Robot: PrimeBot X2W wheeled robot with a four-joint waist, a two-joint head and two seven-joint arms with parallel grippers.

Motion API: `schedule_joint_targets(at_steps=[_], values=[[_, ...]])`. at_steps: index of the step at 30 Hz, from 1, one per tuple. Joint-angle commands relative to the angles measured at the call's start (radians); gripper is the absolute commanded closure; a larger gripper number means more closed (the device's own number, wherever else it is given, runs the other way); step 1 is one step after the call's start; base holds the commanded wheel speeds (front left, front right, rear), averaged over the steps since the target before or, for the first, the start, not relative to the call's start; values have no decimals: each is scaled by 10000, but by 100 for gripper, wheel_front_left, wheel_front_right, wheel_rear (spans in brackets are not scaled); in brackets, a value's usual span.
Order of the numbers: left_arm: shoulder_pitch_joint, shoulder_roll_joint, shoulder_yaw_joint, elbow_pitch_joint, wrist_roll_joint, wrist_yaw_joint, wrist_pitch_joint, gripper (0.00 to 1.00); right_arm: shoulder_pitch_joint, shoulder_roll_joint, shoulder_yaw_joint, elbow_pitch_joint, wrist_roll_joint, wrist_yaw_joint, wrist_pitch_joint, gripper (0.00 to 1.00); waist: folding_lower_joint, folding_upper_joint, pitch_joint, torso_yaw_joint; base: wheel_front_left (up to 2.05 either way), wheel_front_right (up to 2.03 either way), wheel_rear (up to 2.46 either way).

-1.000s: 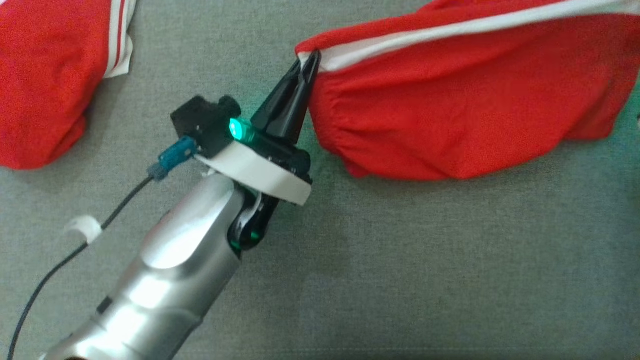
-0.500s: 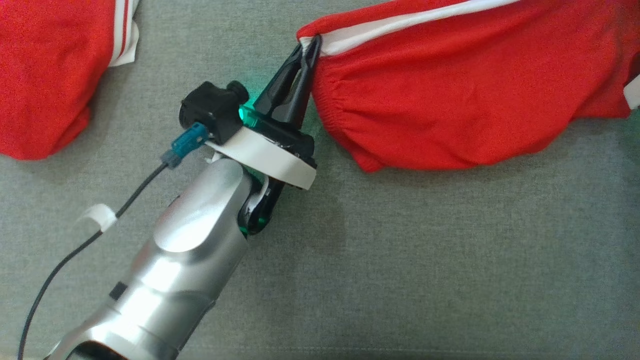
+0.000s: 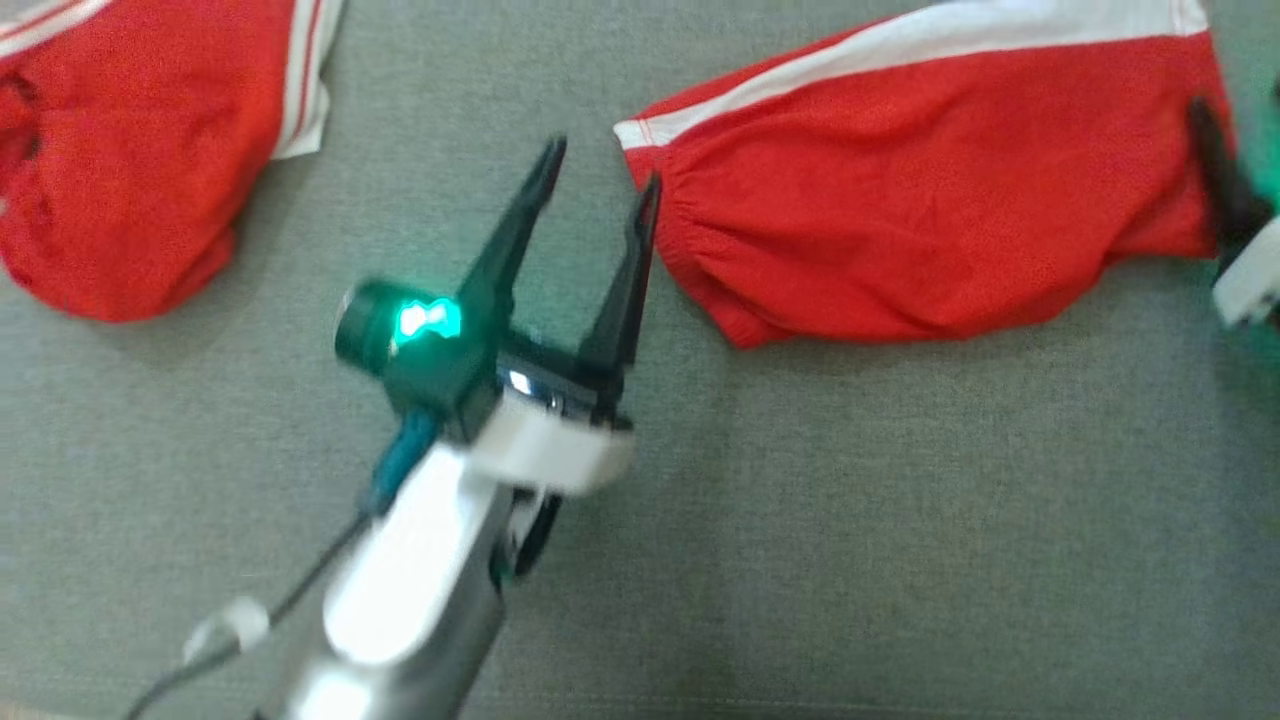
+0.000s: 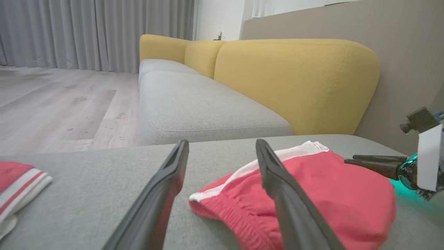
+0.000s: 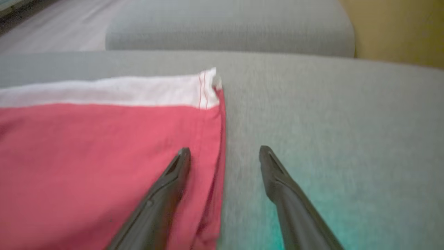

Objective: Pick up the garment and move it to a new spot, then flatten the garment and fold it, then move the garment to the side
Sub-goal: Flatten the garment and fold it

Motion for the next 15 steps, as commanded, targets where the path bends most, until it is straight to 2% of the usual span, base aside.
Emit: schedule_joint_targets(at_steps=[1,2,3,4,5,9,15], values=[[552,26,495,-725,224,183,-50,0,508,-17,226,-124,448,65,469,0,1,0,-302,197,0,0,0],[854,4,559,-958,307,236,-50,0,647,-9,318,-123,709,65,765,16,1,0,-398,272,0,0,0],[1145,-13,609,-1178,397,297,-50,0,760,-40,377,-107,938,65,995,64,1,0,-481,346,0,0,0],[1145,-13,609,-1178,397,297,-50,0,760,-40,377,-107,938,65,995,64,1,0,-481,346,0,0,0],[1414,-26,644,-1372,480,353,-50,0,840,-102,416,-112,1115,65,1107,100,1,0,-564,421,0,0,0],[2309,-51,790,-1988,740,552,-50,0,1077,-370,291,-30,1718,65,961,100,1,0,-926,601,0,0,0],[2893,-59,993,-2250,932,494,-50,0,1542,-1273,294,485,1815,65,569,100,1,0,-1401,564,0,0,0]])
